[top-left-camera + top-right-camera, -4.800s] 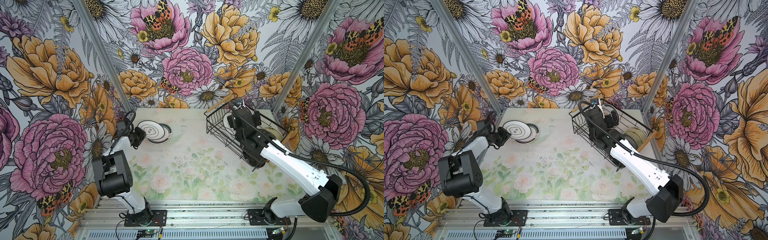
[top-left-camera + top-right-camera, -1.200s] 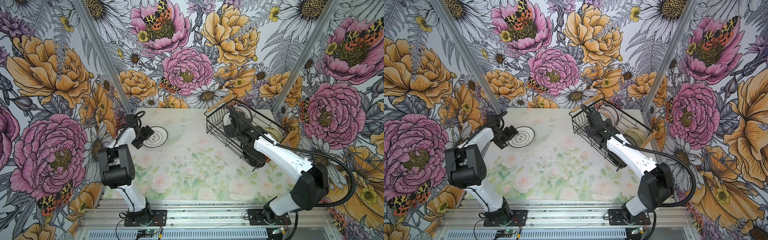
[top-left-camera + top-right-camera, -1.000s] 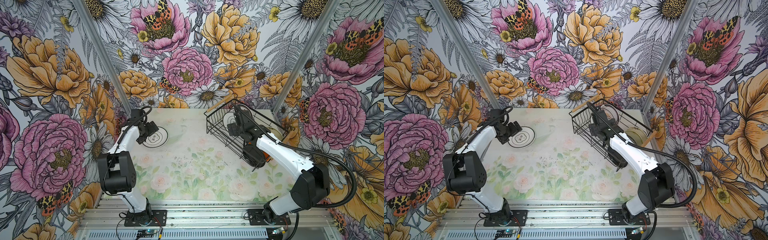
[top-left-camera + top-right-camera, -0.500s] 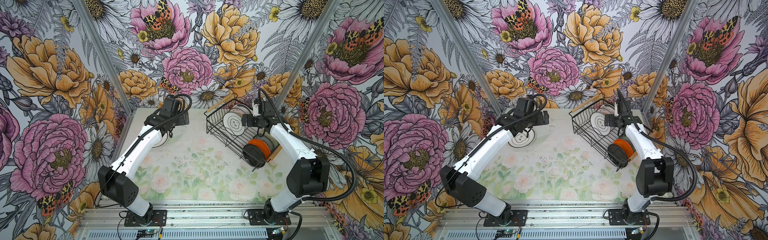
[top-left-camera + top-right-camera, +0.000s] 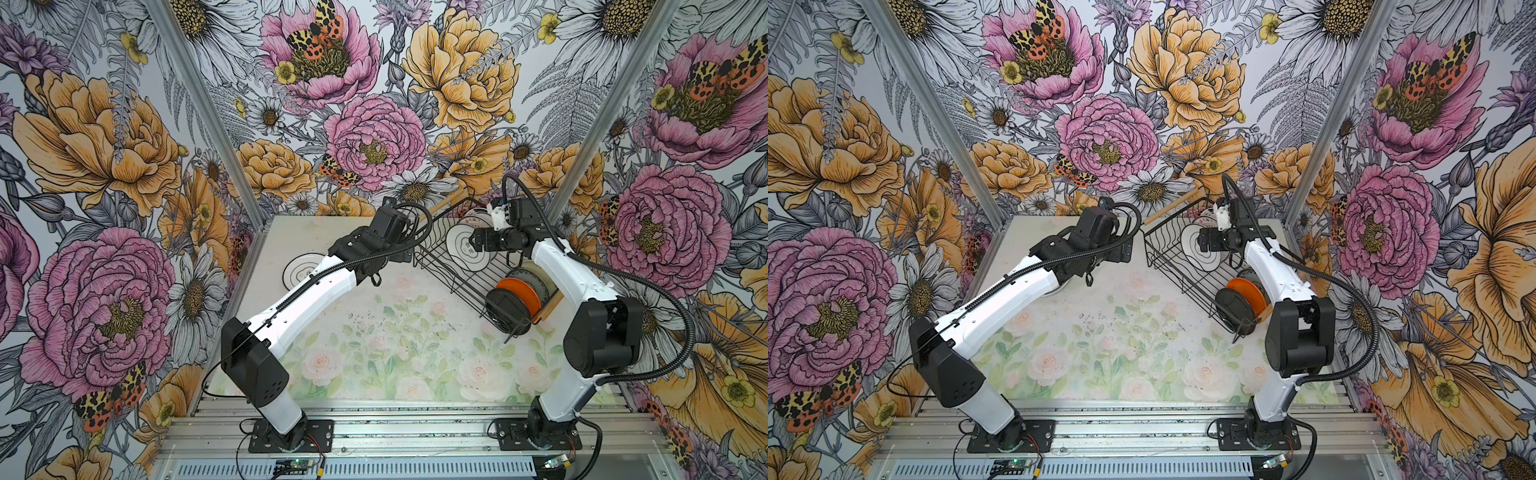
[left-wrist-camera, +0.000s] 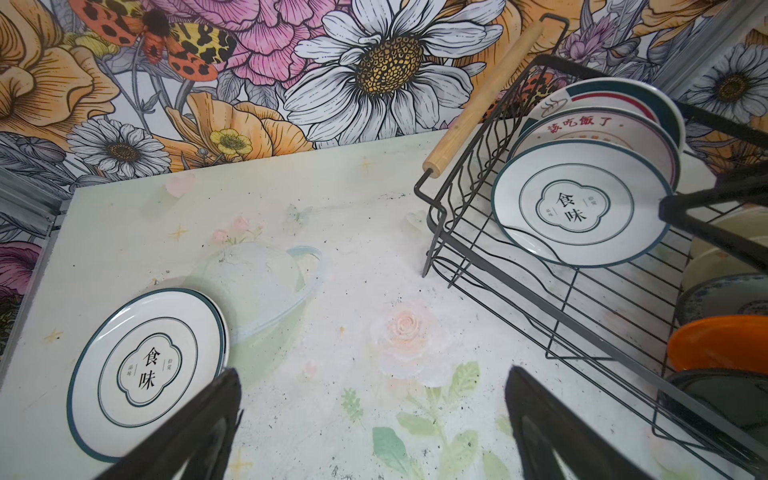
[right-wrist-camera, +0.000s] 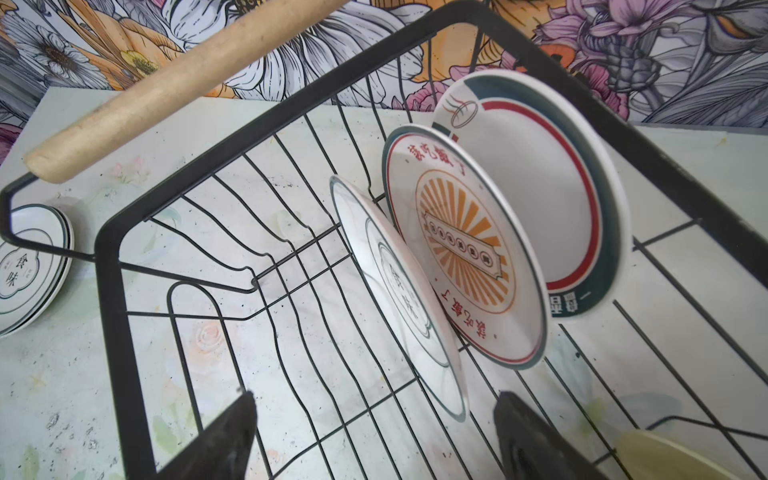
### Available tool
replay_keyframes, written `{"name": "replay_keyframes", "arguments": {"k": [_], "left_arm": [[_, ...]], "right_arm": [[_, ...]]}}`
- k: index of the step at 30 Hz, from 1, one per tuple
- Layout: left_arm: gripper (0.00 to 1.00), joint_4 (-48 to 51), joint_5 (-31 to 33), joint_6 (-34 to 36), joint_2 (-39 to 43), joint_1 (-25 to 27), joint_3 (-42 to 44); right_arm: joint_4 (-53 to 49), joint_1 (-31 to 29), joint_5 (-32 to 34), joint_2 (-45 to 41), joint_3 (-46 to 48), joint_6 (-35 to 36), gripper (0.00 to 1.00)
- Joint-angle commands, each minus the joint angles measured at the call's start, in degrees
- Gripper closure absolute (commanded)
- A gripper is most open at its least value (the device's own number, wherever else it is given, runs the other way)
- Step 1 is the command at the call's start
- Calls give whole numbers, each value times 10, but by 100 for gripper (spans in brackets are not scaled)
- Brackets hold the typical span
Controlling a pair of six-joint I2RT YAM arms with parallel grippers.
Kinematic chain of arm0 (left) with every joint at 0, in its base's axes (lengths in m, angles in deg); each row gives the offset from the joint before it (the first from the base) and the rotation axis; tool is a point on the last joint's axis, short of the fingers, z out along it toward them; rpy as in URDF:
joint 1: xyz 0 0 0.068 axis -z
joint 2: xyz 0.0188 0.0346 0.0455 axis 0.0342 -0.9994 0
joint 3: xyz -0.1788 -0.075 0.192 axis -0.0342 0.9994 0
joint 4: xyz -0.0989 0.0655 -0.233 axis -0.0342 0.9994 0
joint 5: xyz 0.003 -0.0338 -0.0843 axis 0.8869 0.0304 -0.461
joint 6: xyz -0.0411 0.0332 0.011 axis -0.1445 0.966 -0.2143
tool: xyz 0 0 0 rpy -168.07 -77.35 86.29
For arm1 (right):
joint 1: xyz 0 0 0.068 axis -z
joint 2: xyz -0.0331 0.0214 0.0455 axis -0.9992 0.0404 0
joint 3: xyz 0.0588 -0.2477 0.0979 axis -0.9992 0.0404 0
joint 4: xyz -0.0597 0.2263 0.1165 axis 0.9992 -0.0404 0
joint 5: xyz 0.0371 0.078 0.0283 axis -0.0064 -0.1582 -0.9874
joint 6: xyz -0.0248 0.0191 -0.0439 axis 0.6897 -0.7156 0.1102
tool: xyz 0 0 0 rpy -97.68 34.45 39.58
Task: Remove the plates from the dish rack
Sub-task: 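Grasp the front green-rimmed rack plate with the right gripper while the left reaches over, then lift the green-rimmed plate up out of the rack with the right gripper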
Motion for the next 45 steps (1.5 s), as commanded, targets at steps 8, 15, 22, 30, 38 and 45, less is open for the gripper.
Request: {"name": "replay_keyframes", "arguments": {"k": [8,15,22,30,38,45], "left_arm": [[1,-119,-53,33,90,-14,95],[1,-122,-88,29,105,-31,111],[1,-138,-139,19,121,-52,133],[1,-169,-143,16,146,-63,171],[1,-195,-140,4,176,-72,211],[1,-209,-143,-12,192,-82,226]], "right_arm": [[-7,1,20,44,-42,96,17],[-14,8,0,77,-60,161,29],[-12,10,5,111,-81,228,47],[-2,13,8,141,-98,280,64],[8,16,-10,152,-98,321,74],[20,26,-32,157,-95,337,83]]}}
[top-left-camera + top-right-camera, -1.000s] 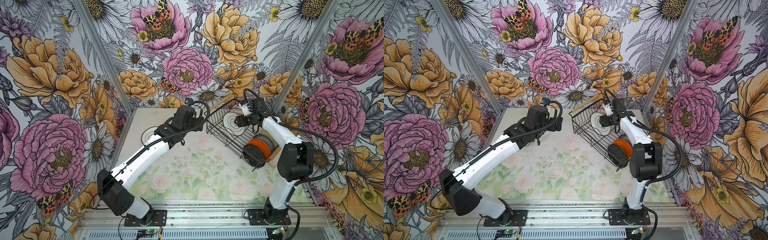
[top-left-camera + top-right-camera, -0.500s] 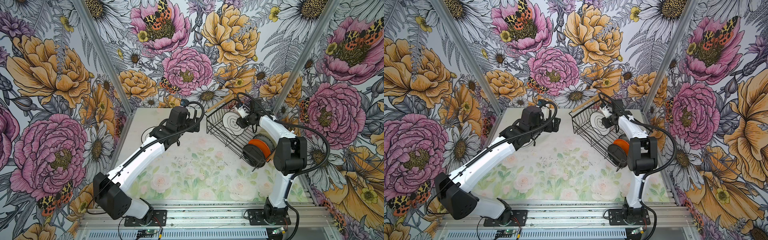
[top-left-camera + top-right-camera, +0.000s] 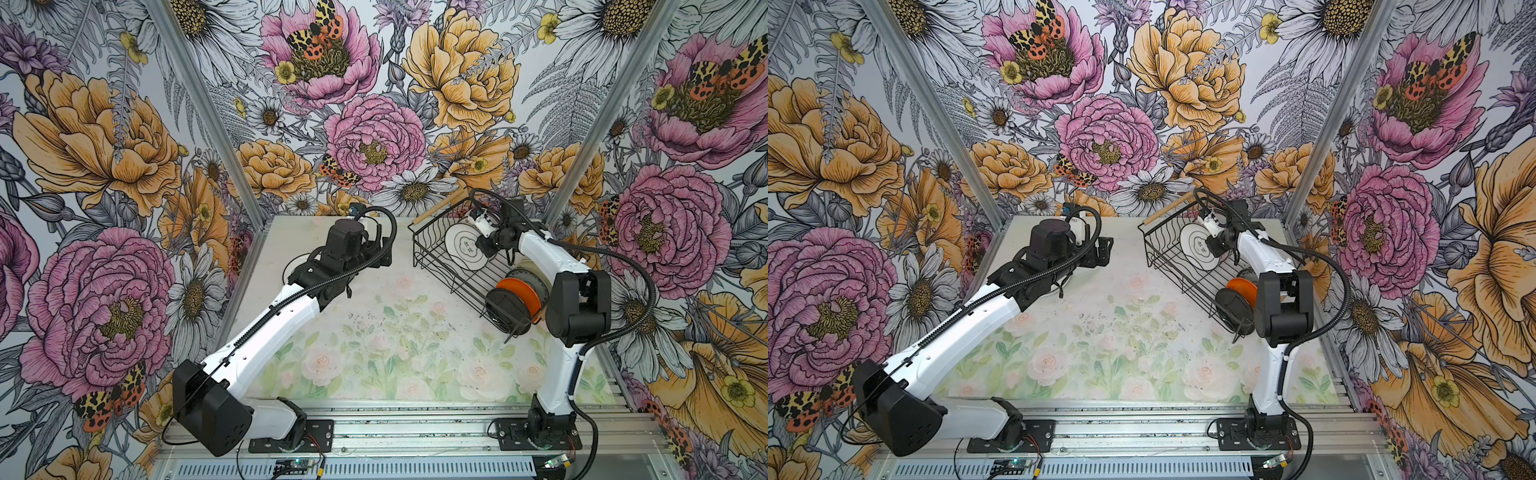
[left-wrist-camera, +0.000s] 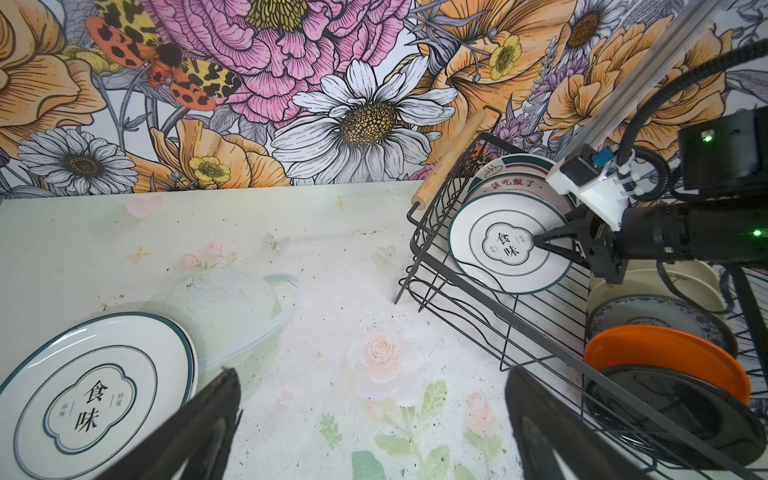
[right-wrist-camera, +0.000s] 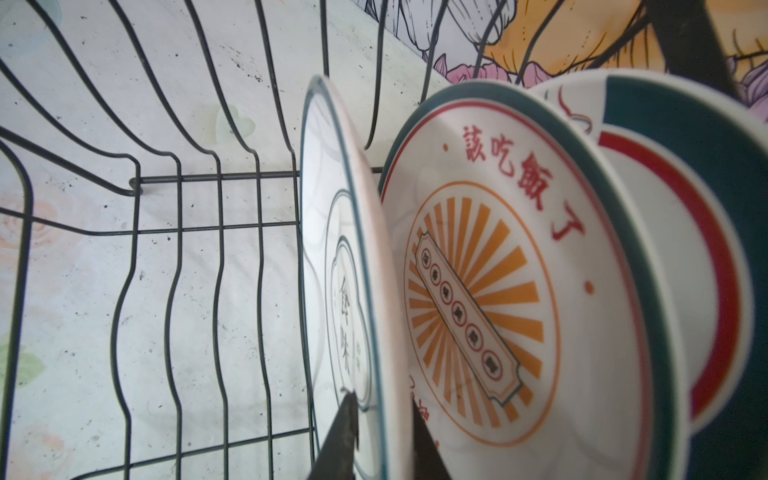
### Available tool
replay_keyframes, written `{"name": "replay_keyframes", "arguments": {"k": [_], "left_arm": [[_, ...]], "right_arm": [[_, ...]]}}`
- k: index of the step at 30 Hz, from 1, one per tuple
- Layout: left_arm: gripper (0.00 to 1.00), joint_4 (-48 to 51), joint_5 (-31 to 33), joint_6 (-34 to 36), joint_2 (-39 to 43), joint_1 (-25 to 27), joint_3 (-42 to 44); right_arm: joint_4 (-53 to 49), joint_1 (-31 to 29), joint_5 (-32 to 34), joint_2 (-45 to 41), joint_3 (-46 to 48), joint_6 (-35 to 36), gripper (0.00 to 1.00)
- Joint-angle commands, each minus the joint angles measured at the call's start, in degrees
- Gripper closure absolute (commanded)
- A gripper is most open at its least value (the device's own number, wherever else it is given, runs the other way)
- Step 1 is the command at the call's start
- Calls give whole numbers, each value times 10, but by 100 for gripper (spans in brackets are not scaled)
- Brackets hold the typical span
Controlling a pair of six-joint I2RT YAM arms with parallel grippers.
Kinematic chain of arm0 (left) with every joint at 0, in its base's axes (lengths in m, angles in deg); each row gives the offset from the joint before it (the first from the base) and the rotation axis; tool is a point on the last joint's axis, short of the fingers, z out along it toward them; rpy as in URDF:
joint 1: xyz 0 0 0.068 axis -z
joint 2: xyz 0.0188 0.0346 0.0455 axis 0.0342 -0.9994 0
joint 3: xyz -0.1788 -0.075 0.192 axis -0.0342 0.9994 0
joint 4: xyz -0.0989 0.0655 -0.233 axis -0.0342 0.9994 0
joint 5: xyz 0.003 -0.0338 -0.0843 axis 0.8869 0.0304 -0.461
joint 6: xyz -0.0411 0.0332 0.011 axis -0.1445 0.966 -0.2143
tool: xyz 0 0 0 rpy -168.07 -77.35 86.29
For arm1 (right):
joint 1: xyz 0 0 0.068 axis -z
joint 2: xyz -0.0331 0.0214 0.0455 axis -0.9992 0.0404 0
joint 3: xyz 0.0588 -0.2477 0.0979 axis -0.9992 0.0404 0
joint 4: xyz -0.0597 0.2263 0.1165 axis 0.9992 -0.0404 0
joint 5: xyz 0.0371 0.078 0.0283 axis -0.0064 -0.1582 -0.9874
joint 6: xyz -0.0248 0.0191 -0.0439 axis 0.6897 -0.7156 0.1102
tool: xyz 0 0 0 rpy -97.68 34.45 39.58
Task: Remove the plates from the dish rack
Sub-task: 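Lift the green-rimmed plate up out of the rack with the right gripper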
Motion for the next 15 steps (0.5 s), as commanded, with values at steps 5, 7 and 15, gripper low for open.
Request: {"name": "replay_keyframes", "arguments": {"k": [5,7,15], "left_arm": [[1,-55,27,-47,35,-10,37],[1,-54,35,-61,36,-16,41],[1,-58,53,-78,36,-32,50]], "right_arm": [[24,9,-41,9,-5,18,93],[26,9,-45,6,-2,20,96],[29,9,-57,-23,12,25,100]]}}
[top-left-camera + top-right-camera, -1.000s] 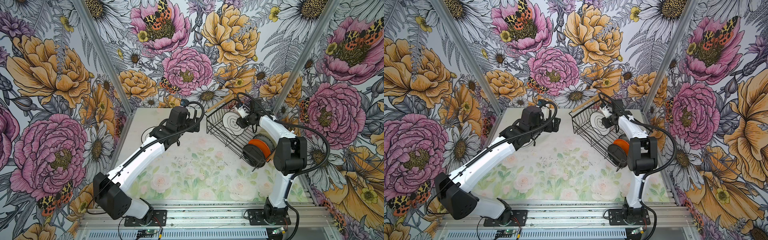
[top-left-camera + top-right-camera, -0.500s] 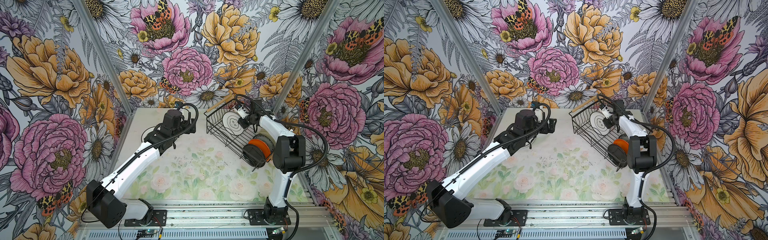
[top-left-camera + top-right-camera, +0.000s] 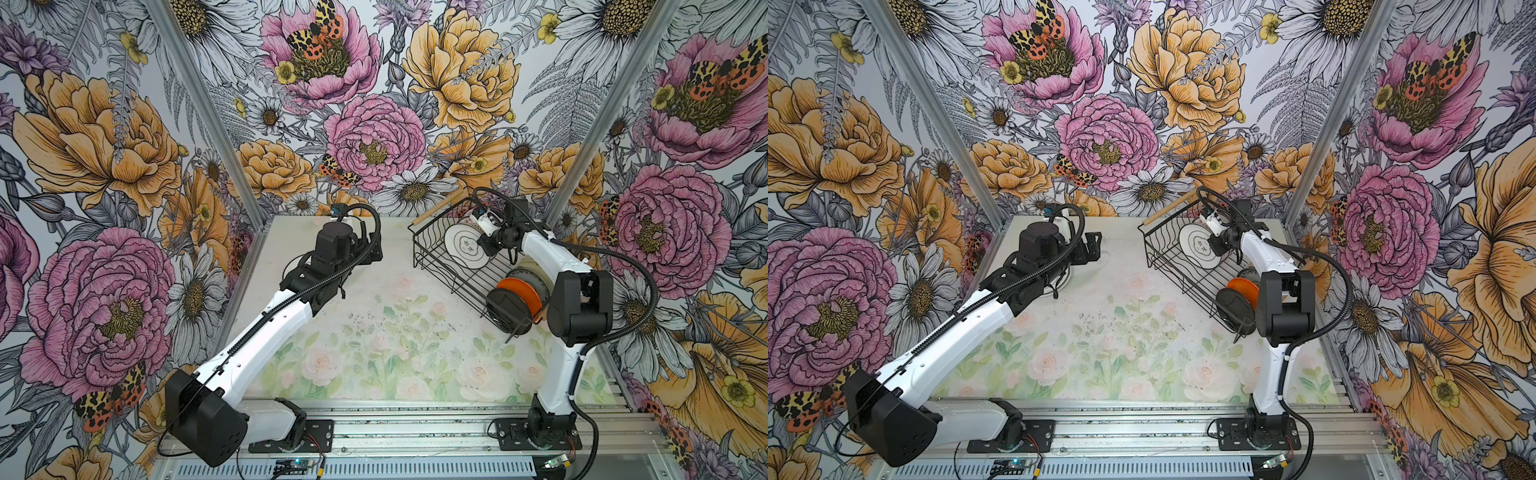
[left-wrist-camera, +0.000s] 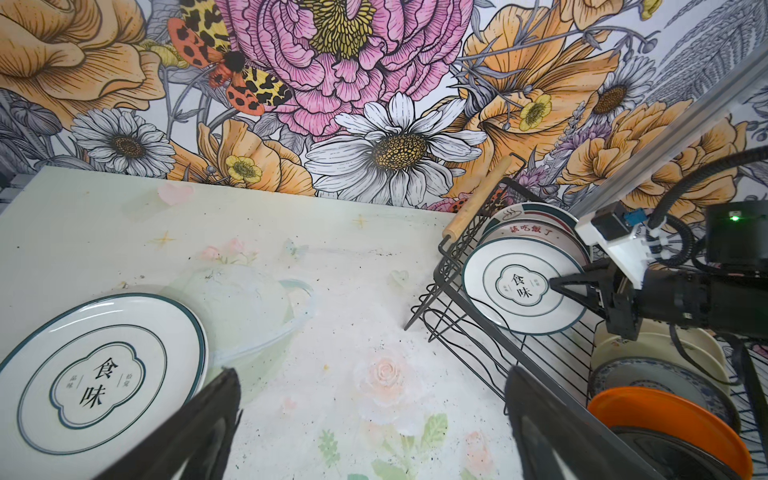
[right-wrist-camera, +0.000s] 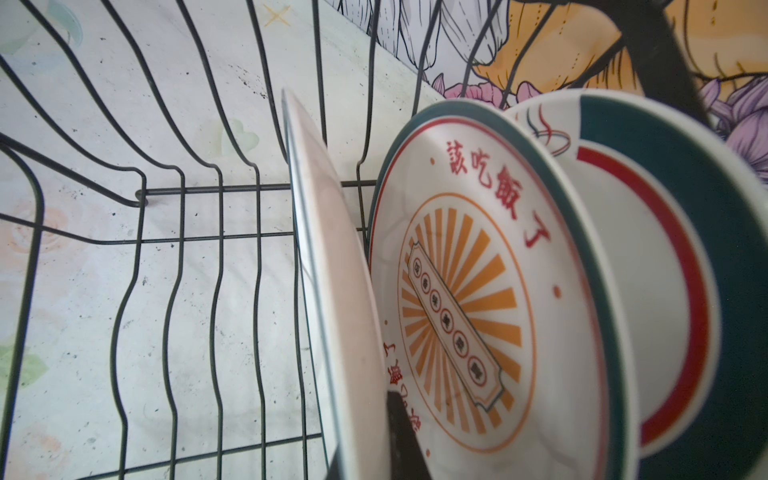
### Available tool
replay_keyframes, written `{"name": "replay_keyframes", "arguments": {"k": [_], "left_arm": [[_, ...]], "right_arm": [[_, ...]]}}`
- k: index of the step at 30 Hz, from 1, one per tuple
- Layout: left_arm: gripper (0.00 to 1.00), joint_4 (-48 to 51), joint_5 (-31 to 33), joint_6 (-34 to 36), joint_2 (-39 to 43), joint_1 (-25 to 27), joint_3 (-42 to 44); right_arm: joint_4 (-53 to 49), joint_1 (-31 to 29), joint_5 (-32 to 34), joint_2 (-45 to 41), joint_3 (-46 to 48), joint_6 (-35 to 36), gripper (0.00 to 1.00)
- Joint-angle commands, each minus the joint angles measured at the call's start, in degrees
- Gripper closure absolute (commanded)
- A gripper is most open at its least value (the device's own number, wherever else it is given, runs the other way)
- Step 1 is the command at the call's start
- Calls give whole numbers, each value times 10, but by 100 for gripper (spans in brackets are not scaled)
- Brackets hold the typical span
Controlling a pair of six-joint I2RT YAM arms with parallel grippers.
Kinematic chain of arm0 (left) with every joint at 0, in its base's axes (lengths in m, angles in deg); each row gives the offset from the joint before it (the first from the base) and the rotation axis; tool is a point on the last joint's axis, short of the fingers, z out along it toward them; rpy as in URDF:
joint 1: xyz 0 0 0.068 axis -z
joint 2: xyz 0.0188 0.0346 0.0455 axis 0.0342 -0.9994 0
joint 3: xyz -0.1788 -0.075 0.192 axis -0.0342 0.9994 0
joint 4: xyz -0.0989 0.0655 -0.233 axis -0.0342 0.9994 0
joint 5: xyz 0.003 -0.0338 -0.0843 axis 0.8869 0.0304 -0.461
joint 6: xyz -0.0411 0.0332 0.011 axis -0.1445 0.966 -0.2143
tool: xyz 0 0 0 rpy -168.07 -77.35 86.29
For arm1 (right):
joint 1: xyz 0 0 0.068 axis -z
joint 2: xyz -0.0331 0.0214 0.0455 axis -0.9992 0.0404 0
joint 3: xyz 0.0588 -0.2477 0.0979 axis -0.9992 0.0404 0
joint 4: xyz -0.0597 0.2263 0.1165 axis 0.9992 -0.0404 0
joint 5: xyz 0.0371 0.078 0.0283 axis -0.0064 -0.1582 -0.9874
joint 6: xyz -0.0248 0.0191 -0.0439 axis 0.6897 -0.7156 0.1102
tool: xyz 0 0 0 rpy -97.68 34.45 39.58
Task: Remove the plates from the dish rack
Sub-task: 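Lift the green-rimmed plate up out of the rack with the right gripper, then carry the plate toward the left gripper while the left gripper reaches to meet it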
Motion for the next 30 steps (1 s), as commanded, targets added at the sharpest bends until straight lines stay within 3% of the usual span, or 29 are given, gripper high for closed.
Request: {"name": "replay_keyframes", "arguments": {"k": [1,5,12,14,18,24,30], "left_arm": [[1,-21,31,-14,8,-4,9],[1,-58,9,-4,15,-9,34],[1,-10,-9,-30,-4,-37,7],[1,11,-40,-10,-10,-43,-7],[1,18,34,43,0,-27,-1],[1,16,67,52,24,-23,21],[1,14,65,19,33,-32,41]], "right_arm": [[17,0,-31,-30,12,19,100],[25,0,-22,-64,22,27,100],[30,0,-30,-119,23,33,100],[38,-1,-29,-140,24,33,100],[88,-1,-8,-194,37,36,100],[325,0,18,-284,129,-3,100],[652,-4,41,-327,273,-223,100]]}}
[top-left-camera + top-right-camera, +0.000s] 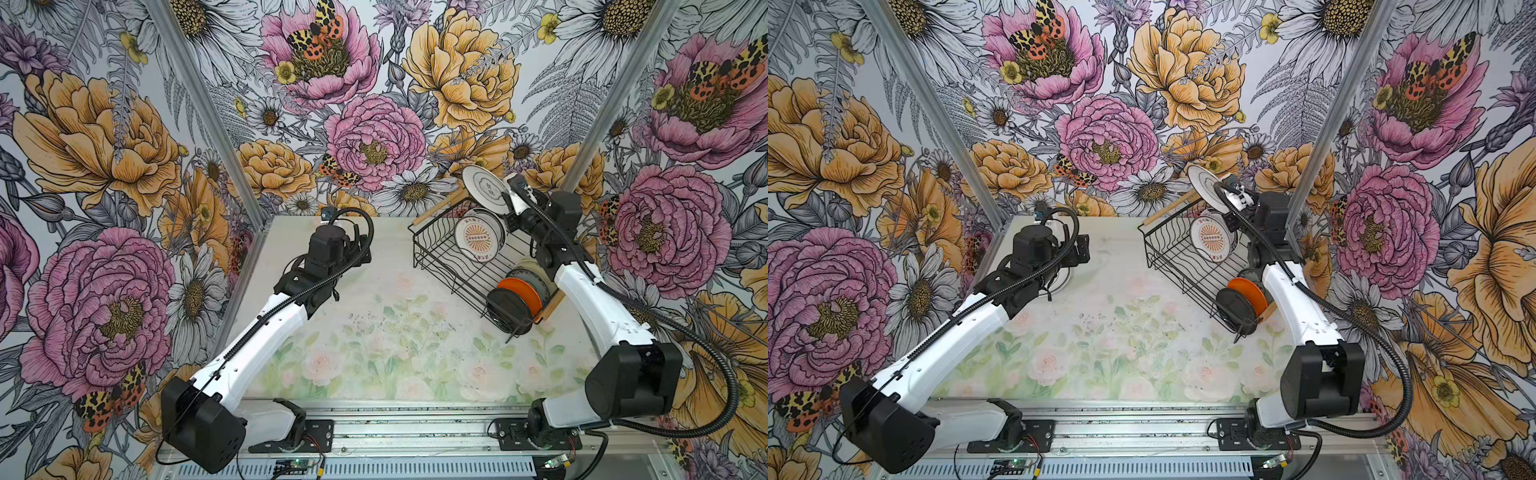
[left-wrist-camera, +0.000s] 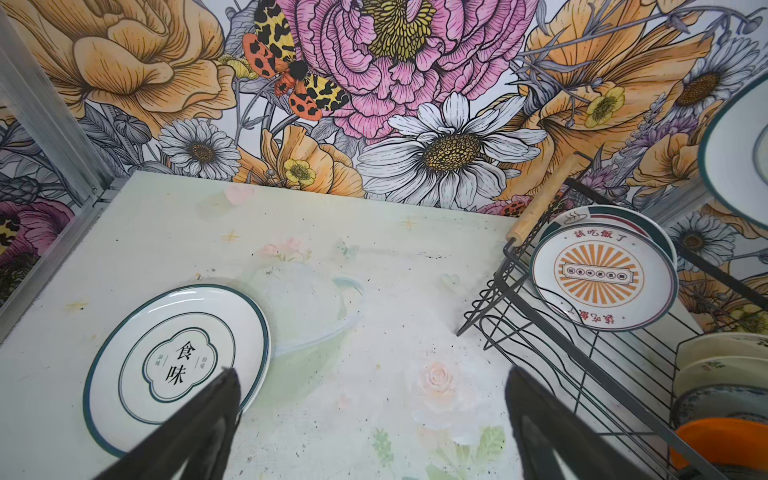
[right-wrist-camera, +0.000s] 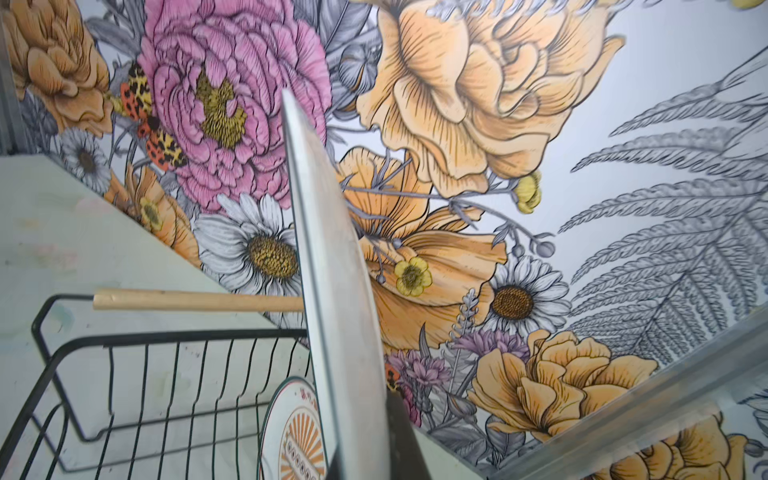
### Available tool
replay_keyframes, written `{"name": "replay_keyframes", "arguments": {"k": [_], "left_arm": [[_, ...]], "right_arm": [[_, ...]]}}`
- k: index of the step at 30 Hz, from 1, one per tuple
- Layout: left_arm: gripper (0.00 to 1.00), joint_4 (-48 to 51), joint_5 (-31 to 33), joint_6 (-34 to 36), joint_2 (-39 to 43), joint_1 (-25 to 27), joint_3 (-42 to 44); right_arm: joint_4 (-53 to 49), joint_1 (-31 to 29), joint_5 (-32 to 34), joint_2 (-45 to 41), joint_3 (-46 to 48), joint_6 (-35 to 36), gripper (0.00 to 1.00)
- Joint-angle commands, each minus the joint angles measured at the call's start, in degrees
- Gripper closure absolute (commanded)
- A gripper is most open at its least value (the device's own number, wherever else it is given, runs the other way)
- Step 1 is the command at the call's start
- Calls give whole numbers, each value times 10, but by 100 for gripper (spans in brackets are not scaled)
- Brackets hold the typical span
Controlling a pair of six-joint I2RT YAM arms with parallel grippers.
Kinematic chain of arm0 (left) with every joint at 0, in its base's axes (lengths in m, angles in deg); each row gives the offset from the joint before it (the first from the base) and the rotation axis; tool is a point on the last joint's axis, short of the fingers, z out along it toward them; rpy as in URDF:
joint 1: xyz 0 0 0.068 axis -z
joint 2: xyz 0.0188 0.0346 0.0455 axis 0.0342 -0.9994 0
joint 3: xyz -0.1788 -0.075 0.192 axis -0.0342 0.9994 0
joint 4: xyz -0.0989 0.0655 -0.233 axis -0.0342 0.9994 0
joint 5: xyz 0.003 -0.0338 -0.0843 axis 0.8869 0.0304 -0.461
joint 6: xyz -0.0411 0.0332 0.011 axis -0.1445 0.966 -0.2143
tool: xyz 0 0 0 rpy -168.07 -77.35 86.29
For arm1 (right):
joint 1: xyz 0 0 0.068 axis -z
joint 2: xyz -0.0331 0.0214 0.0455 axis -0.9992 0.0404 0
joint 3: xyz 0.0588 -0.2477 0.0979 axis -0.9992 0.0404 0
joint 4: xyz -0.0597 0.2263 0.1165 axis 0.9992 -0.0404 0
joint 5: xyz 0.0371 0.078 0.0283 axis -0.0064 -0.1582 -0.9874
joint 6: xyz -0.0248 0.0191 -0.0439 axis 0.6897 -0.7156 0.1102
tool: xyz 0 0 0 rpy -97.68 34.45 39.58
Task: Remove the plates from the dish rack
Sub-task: 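Carry the plate toward the left gripper while the left gripper reaches to meet it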
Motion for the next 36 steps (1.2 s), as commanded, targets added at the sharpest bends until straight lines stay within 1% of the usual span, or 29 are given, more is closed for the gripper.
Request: {"name": "replay_keyframes", "arguments": {"k": [1,2,3,5,7,8,10,12,15,17,20,24,27,31,34,36], "left_arm": [[1,3,21,-14,14,-5,17],[1,1,26,-17,19,-5,22],[1,-3,26,-20,25,-7,29],[1,-11,12,-24,38,-14,41],[1,-21,6,-28,53,-19,55],[1,-28,0,-30,62,-22,65],[1,-41,-4,-37,82,-28,84],[1,-54,-19,-44,101,-38,103],[1,-55,-26,-66,120,-54,120],[1,-46,-40,-81,122,-68,121],[1,-33,-91,-100,116,-93,119],[1,-43,-172,-114,99,-118,117],[1,-48,-221,-119,79,-124,111],[1,-54,-265,-120,68,-125,103],[1,-65,-294,-127,69,-128,102],[1,-83,-324,-137,71,-135,108]], "right_arm": [[272,-6,28,-10,62,-202,100],[318,-10,37,-11,83,-240,100],[361,-16,64,-13,106,-306,100],[417,-24,88,-14,141,-420,100],[446,-42,133,-18,173,-512,100],[454,-50,139,-20,186,-556,100],[445,-66,148,-22,197,-641,100],[414,-80,133,-22,192,-723,100],[332,-97,95,-16,172,-841,100],[289,-109,68,-9,162,-901,100],[242,-128,19,5,148,-967,100],[278,-164,-34,46,142,-1040,100],[283,-198,-73,86,114,-1079,100],[283,-236,-108,128,75,-1103,100],[284,-257,-143,160,36,-1099,100],[277,-268,-153,173,19,-1094,100]]}}
